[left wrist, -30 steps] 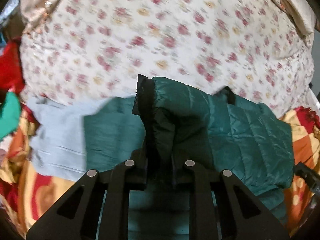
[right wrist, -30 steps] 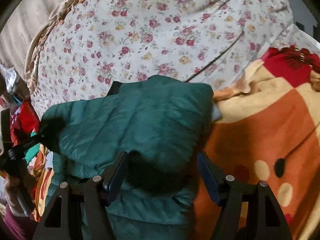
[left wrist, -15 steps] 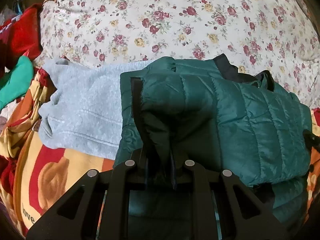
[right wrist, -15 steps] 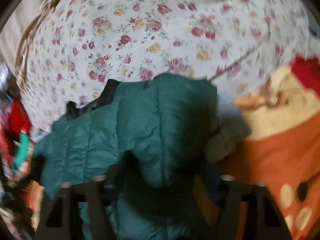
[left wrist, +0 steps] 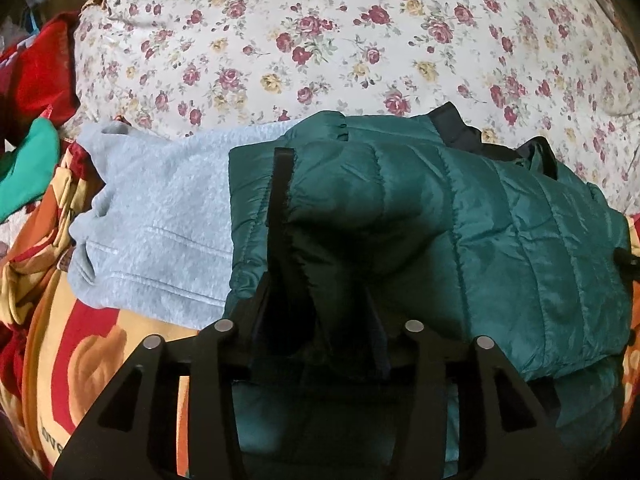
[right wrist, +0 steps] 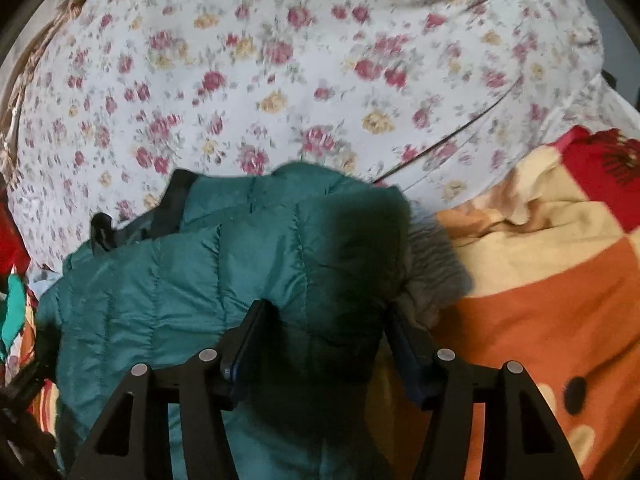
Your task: Fold large clothes
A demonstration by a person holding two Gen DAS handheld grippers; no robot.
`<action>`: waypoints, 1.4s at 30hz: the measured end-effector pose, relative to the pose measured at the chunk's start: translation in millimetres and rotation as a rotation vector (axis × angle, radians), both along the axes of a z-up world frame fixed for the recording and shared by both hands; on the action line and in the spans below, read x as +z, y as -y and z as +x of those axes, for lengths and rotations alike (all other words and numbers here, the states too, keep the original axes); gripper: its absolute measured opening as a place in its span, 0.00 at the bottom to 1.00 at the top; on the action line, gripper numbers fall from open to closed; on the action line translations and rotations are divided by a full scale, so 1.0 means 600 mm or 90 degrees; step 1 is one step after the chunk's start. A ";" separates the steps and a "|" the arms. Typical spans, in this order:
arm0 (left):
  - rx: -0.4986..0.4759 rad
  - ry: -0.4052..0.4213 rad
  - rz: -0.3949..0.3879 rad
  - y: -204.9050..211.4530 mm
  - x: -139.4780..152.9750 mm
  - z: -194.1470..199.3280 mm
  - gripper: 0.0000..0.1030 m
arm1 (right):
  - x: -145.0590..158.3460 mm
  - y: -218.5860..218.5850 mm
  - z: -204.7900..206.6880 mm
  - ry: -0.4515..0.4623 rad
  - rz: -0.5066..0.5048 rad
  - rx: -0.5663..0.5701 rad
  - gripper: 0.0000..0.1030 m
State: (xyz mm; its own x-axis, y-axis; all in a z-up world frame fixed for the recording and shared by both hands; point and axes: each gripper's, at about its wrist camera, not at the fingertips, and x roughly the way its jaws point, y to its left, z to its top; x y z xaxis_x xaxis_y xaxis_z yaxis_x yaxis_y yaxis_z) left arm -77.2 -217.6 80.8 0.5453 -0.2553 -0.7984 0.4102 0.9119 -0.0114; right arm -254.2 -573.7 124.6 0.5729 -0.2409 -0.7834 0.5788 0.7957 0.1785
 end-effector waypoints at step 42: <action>-0.028 0.023 0.017 0.030 0.015 -0.043 0.74 | -0.041 -0.129 0.008 -0.043 -0.074 0.143 0.71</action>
